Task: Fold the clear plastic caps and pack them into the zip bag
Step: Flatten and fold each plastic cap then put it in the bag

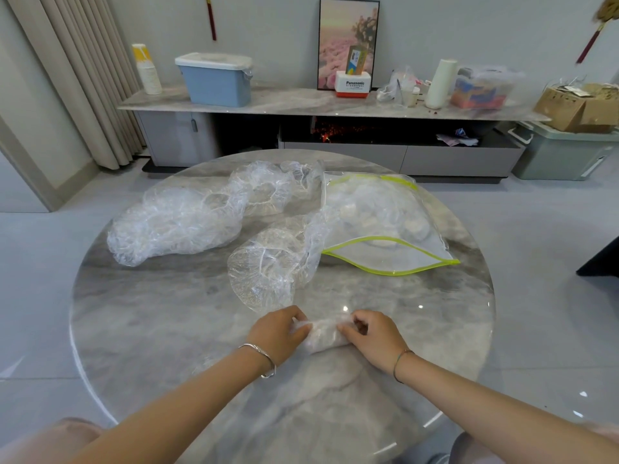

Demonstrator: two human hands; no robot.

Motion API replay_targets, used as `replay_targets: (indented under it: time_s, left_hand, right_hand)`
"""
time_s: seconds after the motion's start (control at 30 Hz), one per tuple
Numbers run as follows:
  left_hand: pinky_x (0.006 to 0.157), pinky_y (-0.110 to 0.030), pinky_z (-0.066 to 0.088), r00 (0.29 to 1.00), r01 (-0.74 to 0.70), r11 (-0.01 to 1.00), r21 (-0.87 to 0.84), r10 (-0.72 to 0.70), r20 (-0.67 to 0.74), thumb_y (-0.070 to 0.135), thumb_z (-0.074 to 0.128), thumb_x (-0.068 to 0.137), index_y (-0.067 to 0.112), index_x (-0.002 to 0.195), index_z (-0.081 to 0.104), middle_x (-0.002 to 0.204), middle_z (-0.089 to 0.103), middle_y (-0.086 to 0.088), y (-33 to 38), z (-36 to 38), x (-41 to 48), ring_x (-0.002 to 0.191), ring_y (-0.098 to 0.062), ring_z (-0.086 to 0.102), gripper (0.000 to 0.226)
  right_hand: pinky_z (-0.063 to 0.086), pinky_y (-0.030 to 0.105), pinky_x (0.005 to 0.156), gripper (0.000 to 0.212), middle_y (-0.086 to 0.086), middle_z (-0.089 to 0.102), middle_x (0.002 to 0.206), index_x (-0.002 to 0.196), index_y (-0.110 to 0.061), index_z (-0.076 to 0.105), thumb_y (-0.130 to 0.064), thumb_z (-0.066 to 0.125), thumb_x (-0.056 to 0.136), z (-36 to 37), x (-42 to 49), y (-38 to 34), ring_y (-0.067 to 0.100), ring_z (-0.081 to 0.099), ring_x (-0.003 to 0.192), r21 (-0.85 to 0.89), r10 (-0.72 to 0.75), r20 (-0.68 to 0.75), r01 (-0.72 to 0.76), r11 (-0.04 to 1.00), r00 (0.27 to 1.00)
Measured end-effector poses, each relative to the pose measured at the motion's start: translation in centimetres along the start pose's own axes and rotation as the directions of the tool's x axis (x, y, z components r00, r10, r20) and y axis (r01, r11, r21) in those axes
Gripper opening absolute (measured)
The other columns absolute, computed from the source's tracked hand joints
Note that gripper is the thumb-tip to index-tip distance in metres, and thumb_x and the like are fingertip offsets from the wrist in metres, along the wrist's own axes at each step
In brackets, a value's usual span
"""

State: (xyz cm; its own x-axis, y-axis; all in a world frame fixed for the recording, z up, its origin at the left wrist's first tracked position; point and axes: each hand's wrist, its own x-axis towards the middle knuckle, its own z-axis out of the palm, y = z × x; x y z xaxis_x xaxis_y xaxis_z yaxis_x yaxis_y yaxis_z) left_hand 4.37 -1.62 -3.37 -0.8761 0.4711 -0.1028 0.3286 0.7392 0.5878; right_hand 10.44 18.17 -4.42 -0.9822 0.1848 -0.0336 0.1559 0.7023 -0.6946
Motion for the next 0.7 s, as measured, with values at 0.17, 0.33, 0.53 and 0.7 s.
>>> replay_targets:
  time_s: [0.17,0.33,0.53,0.7]
  left_hand:
    - [0.079,-0.028,0.046,0.915,-0.289,0.917,0.275,0.349,-0.203,0.036,0.044,0.093,0.022,0.111,0.059,0.097,0.06,0.007,-0.3,-0.4,-0.4,0.091,-0.015,0.056,0.028]
    - [0.106,-0.031,0.035,0.776,-0.603,0.68,0.418,0.621,0.109,0.048,0.021,0.099,0.022,0.136,0.043,0.14,0.049,0.004,-0.9,0.9,-1.1,0.127,-0.013,0.047,0.05]
    - [0.108,-0.028,0.027,0.844,-0.53,0.685,0.5,0.481,0.236,0.053,0.011,0.099,0.016,0.149,0.007,0.145,0.043,0.002,-2.3,2.2,-1.9,0.13,-0.013,0.044,0.063]
    - [0.107,-0.029,0.027,0.858,-0.512,0.688,0.514,0.435,0.272,0.054,0.01,0.098,0.017,0.146,0.023,0.145,0.042,0.002,-2.1,2.1,-2.0,0.132,-0.014,0.042,0.062]
  right_hand:
    - [0.039,0.023,0.071,0.023,-0.008,0.05,0.053,0.07,-0.028,0.05,-0.021,0.071,0.078,-0.1,0.5,0.2,0.005,0.046,0.057,0.079,0.064,-0.003,-0.064,0.995,0.998]
    - [0.042,0.025,0.077,0.027,-0.01,0.055,0.082,0.098,-0.021,0.055,-0.021,0.072,0.078,-0.1,0.1,-0.1,0.007,0.05,0.071,0.034,0.015,-0.023,-0.014,0.999,1.0]
    - [0.014,0.03,0.111,0.05,-0.004,0.03,0.152,0.142,-0.018,0.038,-0.041,0.03,0.099,0.0,-1.1,0.6,0.012,0.022,0.139,-0.487,-0.503,0.113,0.489,0.724,0.857]
    - [0.014,0.033,0.11,0.059,-0.002,0.032,0.151,0.144,-0.016,0.034,-0.048,0.01,0.101,0.2,-2.3,2.3,0.014,0.023,0.139,-0.596,-0.378,0.243,0.445,0.668,0.893]
